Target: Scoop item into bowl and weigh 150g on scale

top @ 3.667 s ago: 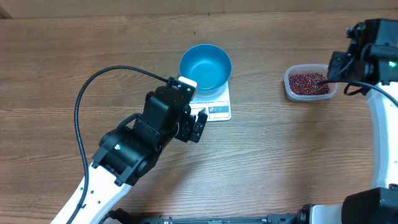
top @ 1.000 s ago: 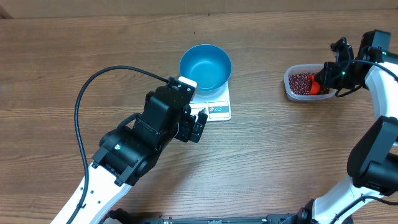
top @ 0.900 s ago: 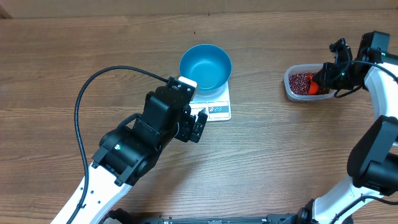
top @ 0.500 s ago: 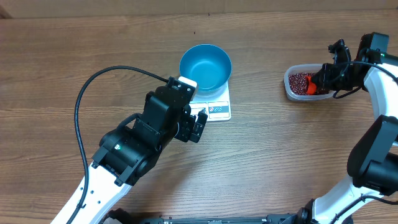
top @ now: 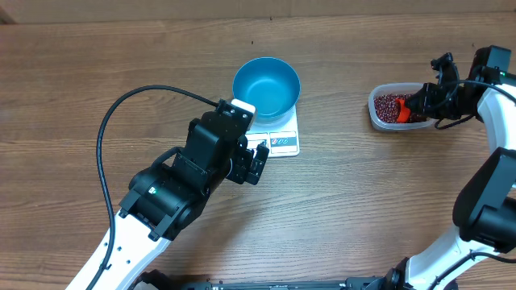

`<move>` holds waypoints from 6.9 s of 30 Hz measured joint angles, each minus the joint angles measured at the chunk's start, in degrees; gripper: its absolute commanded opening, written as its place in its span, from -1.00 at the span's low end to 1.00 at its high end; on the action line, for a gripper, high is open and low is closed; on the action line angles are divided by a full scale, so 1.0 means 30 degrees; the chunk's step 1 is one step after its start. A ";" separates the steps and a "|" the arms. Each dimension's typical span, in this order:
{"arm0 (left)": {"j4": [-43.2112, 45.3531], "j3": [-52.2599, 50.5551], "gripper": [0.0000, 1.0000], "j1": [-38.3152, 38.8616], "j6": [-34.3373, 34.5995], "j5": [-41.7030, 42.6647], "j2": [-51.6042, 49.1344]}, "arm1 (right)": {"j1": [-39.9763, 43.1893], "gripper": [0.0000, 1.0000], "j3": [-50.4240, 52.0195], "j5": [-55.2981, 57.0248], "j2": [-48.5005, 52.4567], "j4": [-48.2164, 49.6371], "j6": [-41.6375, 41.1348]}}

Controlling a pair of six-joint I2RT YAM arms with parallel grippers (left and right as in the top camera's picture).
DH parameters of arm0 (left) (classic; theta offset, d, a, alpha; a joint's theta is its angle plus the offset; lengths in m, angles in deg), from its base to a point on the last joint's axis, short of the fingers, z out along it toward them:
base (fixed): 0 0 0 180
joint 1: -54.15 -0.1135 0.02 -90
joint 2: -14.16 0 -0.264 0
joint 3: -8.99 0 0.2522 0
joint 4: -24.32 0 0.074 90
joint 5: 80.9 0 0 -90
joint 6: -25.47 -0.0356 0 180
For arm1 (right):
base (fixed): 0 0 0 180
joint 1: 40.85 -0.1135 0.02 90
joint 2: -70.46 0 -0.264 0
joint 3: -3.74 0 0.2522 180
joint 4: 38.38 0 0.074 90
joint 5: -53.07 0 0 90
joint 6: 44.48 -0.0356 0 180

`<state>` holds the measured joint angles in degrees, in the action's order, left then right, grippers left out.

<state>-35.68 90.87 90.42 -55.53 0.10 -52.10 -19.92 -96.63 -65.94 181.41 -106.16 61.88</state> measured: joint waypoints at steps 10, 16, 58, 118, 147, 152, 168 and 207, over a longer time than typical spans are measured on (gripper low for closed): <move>-0.0007 0.0000 0.99 0.0000 0.0000 0.0000 0.0000 | 0.0109 -0.92 0.0000 -0.1115 0.0474 0.0051 0.0000; -0.0007 0.0000 0.99 0.0000 0.0000 -0.0007 0.0000 | 0.0459 -0.92 0.0000 -0.1574 0.0627 0.0095 0.0000; -0.0007 0.0000 0.99 0.0000 0.0000 0.0000 0.0000 | 0.3038 -0.93 0.0015 -0.5952 0.2572 -0.0313 0.0554; -0.0007 0.0000 0.99 0.0000 0.0000 0.0000 0.0000 | 0.5530 -0.93 0.0197 -1.3784 0.2841 -0.1938 0.1923; -0.0007 0.0000 0.99 0.0000 0.0000 0.0000 0.0000 | 0.4605 -0.93 0.0270 -1.6254 0.2841 -0.4022 0.2055; -0.0007 0.0000 0.99 0.0000 0.0000 0.0000 0.0000 | 0.3184 -0.93 0.0270 -1.6254 0.2841 -0.4022 0.2055; -0.0007 0.0000 0.99 0.0000 0.0000 0.0000 0.0000 | -0.1071 -0.93 0.0270 -1.6254 0.2841 -0.4080 0.2047; -0.0007 0.0000 0.99 0.0000 0.0000 0.0000 0.0000 | -0.3876 -0.92 0.0284 -1.8418 0.2841 -0.0357 0.0066</move>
<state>-35.70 90.87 90.42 -55.53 0.10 -52.10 -31.55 -95.77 -121.20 189.94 -107.23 62.08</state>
